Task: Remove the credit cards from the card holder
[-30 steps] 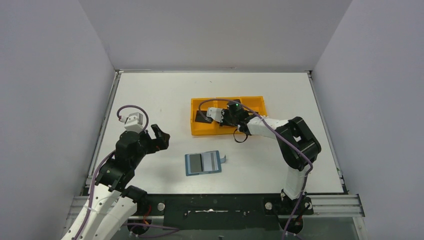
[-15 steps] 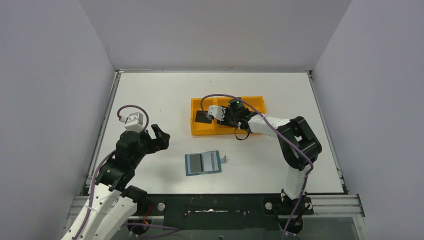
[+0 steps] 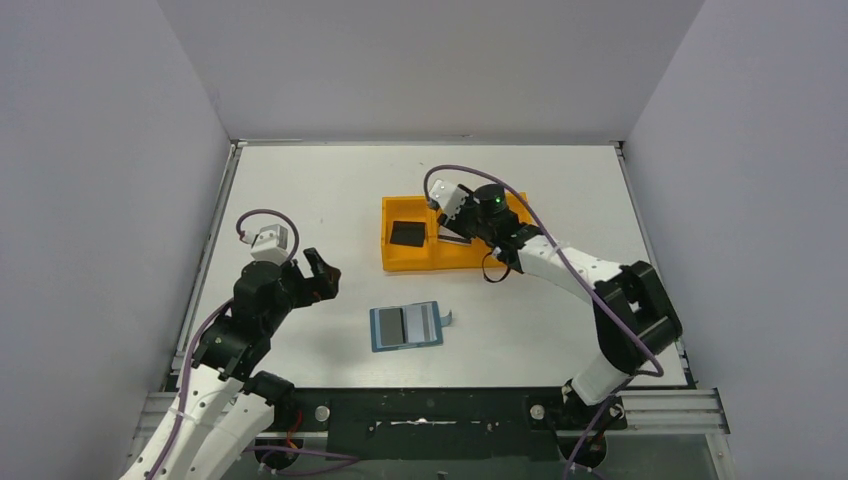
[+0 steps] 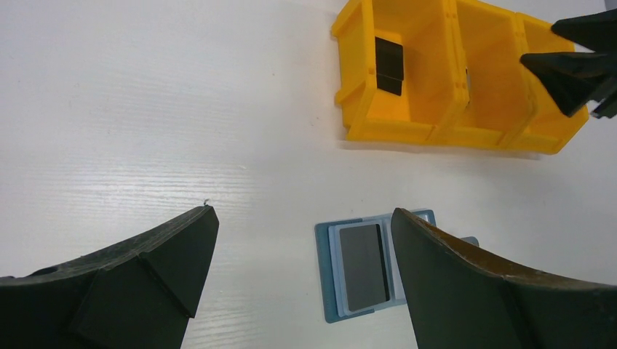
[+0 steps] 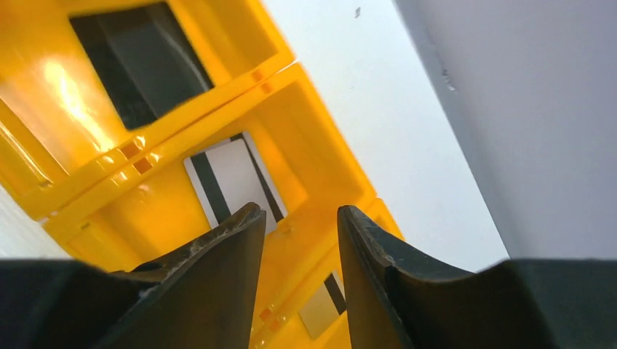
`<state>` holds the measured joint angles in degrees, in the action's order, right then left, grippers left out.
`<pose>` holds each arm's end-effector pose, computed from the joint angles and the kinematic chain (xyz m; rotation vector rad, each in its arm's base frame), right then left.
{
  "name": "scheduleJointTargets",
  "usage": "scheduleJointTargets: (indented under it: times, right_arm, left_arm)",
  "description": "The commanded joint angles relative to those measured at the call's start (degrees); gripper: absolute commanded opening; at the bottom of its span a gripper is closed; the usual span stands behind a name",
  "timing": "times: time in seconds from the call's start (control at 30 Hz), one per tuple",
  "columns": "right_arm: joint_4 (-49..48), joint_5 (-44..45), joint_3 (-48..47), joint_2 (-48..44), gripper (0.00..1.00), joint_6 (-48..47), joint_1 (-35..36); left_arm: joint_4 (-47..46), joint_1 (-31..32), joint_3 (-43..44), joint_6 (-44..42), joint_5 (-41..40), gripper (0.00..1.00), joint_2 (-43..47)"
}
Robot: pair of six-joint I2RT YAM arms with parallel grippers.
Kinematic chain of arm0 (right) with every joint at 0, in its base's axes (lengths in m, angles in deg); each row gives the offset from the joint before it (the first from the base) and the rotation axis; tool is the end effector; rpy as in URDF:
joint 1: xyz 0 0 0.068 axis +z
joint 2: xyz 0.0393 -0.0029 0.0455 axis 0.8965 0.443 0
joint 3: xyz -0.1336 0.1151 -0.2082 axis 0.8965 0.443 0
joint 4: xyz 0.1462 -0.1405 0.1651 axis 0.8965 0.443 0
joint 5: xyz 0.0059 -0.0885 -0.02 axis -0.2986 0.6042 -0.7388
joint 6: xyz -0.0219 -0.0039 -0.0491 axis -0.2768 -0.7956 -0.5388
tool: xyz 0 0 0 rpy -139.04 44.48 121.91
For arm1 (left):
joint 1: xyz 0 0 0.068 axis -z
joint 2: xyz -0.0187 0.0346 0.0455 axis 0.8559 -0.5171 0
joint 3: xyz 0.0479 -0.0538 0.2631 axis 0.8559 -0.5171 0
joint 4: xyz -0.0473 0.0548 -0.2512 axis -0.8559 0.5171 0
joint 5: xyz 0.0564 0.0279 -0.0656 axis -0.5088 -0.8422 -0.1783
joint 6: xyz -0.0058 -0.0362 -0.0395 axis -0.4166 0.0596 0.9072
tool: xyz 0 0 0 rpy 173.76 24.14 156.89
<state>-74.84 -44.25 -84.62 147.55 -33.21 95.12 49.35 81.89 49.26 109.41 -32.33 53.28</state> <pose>0.3162 0.1986 0.2262 -1.2603 1.6776 0.0630 0.1259 -0.0470 0.2815 -0.2454 2.0384 -0.4219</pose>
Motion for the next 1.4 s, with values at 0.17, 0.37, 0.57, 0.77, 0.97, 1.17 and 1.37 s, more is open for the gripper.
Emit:
scheduleJointTargets:
  times: [0.17,0.37,0.57,0.77,0.97,1.17,1.37]
  right_arm:
    - [-5.39,1.29,6.85,-19.17,0.53,41.1,-0.44]
    - [8.29,-10.05,6.86,-21.1,0.6,68.2,-0.54]
    - [11.41,4.2,12.92,-21.67,0.56,84.75,13.49]
    - [17.74,19.83,14.24,-18.61,0.49,94.97,25.02]
    - [17.76,19.41,13.82,-13.41,0.47,97.13,28.55]
    - [16.94,17.78,13.33,-9.48,0.43,98.32,29.1]
    - [17.88,17.13,13.44,-7.61,0.43,98.74,28.97]
  left_arm:
    - [-1.94,-0.44,0.21,-0.43,0.93,0.91,-0.5]
    - [-2.03,-0.44,0.32,-0.44,1.48,0.91,-0.95]
    - [-1.83,-0.45,0.33,-0.14,1.76,0.92,-1.33]
    - [-1.68,-0.44,0.59,0.17,2.0,0.92,-1.9]
    - [-1.81,-0.53,1.13,0.22,3.59,0.92,-2.89]
    - [-5.55,-0.59,1.37,4.47,14.31,0.93,-6.92]
    - [-14.39,-0.13,-1.45,9.89,28.29,0.85,-14.69]
